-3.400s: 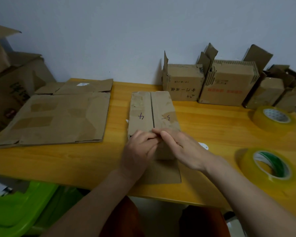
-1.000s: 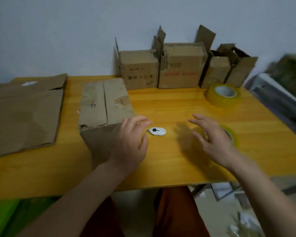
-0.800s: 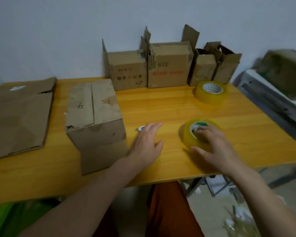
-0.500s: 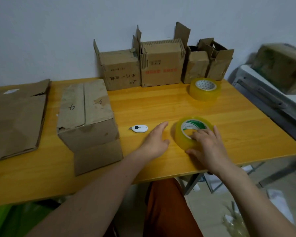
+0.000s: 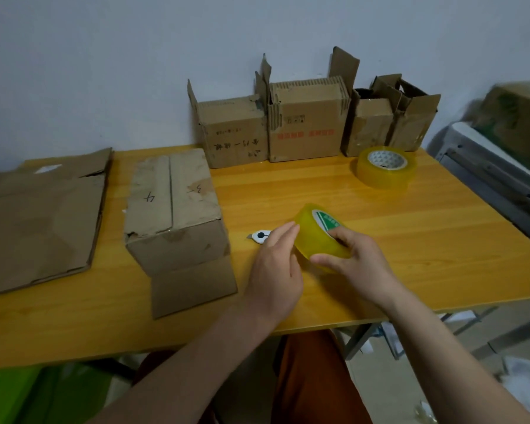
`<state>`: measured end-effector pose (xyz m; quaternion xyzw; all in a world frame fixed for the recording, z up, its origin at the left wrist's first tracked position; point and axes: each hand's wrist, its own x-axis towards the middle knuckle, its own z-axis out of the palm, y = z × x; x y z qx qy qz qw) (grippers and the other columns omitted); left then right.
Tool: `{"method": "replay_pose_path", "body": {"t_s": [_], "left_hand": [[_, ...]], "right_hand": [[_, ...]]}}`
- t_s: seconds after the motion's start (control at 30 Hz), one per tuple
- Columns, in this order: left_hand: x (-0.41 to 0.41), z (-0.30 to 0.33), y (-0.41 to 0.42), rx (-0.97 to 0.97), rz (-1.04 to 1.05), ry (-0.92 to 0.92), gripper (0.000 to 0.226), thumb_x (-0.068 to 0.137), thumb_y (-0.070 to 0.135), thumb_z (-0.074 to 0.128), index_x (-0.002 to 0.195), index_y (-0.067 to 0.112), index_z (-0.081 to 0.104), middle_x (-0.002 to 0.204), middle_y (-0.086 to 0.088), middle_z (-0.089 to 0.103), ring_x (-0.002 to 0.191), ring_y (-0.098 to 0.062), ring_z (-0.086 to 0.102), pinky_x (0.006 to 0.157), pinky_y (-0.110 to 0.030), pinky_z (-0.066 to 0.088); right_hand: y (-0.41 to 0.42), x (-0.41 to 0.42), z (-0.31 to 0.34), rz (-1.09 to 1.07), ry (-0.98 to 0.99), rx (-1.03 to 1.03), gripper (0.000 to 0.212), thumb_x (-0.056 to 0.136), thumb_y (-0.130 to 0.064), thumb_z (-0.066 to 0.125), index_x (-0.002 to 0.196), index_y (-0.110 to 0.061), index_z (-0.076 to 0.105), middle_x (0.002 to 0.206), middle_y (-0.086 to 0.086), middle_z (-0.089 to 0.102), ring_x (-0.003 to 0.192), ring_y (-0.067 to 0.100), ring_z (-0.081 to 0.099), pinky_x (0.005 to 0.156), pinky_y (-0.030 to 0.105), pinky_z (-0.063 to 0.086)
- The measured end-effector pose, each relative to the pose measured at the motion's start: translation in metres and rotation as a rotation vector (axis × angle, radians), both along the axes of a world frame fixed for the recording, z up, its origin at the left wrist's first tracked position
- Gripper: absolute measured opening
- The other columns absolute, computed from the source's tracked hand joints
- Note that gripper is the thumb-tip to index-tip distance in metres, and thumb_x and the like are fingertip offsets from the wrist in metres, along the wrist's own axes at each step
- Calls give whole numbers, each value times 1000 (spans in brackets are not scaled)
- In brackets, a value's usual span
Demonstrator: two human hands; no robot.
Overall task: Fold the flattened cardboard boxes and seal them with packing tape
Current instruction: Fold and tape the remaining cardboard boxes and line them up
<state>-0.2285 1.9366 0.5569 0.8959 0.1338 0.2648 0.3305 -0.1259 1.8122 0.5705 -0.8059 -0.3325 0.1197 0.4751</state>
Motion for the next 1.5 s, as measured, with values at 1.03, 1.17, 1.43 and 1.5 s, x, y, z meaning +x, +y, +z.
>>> {"method": "replay_pose_path", "body": {"t_s": [1.03, 1.17, 1.43, 1.5], "left_hand": [[-25, 67, 76, -1833, 50, -334, 38, 88, 7, 58, 125, -1, 53, 116, -22, 67, 99, -27, 69, 89, -42, 54], [-20, 73, 73, -1873, 113, -401, 28, 92, 4, 57, 119, -1, 54, 110, -24, 68, 92, -30, 70, 73, -41, 59], [-12, 87, 73, -1916, 152, -452, 24, 93, 2, 56, 116, 0, 50, 105, -26, 67, 93, -34, 67, 79, -46, 56], [-12, 89, 72, -1931, 134, -457, 24, 93, 3, 56, 116, 0, 51, 97, -26, 67, 84, -33, 68, 65, -43, 59]], "right_hand": [[38, -32, 21, 117, 152, 86, 113, 56, -49, 78, 148, -36, 14, 142, -11, 33, 129, 7, 37, 97, 23, 42], [50, -44, 17, 102, 95, 125, 103, 68, -35, 79, 150, -29, 16, 138, -11, 34, 115, -11, 40, 78, 1, 40], [35, -36, 26, 82, 263, 353, 63, 77, -4, 72, 132, -18, 46, 122, -5, 55, 97, -2, 64, 78, 14, 51], [34, -36, 27, -12, 285, 408, 49, 77, -4, 73, 119, -14, 50, 118, -1, 58, 93, 4, 67, 79, 19, 54]]}}
